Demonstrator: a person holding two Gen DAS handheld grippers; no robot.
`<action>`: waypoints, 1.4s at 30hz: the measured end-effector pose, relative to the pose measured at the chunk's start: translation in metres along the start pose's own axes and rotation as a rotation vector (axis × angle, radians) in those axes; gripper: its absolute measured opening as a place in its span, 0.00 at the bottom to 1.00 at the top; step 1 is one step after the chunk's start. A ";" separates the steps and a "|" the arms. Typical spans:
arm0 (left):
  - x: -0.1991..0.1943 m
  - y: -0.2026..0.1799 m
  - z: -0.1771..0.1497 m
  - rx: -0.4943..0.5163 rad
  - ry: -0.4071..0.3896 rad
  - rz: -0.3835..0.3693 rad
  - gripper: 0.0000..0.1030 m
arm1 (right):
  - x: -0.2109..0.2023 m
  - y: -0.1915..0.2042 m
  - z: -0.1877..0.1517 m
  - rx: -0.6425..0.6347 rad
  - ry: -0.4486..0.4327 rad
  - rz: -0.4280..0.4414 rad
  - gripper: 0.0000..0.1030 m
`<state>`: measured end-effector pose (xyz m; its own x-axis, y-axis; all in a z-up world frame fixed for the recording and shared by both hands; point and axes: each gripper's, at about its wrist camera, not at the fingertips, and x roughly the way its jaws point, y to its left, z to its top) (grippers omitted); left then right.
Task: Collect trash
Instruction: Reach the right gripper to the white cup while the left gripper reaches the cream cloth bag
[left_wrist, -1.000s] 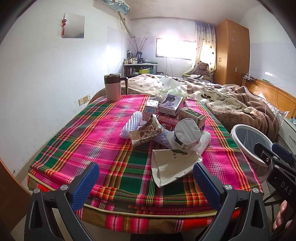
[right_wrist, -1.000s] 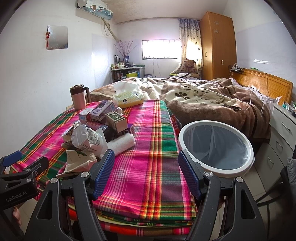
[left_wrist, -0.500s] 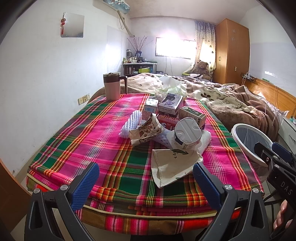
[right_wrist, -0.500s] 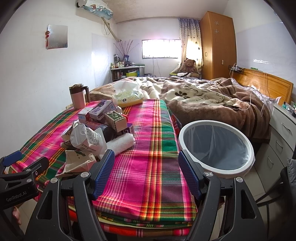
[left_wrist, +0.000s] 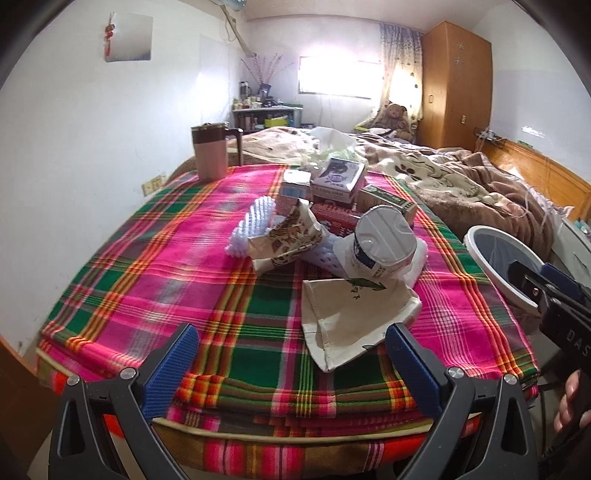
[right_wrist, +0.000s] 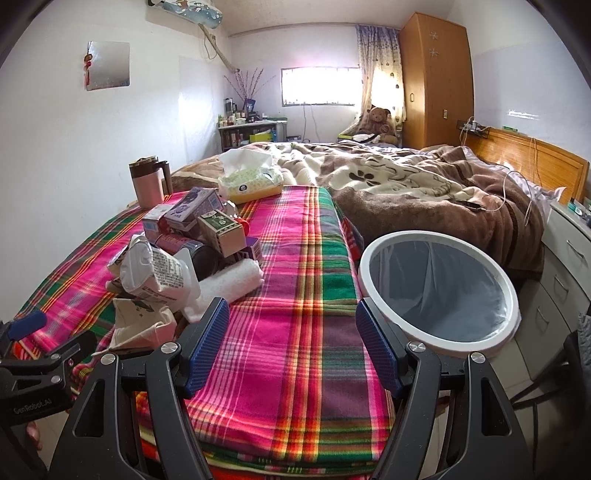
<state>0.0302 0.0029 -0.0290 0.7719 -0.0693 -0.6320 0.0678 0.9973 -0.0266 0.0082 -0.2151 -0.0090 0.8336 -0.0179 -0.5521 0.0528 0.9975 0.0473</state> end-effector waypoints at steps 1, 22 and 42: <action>0.005 0.000 0.001 0.005 0.016 -0.017 1.00 | 0.004 0.000 0.001 0.003 0.010 0.004 0.70; 0.072 -0.023 0.022 0.179 0.117 -0.174 1.00 | 0.039 0.015 0.015 0.014 0.074 0.154 0.70; 0.066 0.027 0.013 0.031 0.115 -0.203 0.51 | 0.043 0.049 0.017 -0.056 0.086 0.299 0.70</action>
<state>0.0911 0.0251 -0.0607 0.6632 -0.2636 -0.7005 0.2349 0.9619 -0.1396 0.0559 -0.1682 -0.0167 0.7582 0.2800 -0.5888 -0.2197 0.9600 0.1736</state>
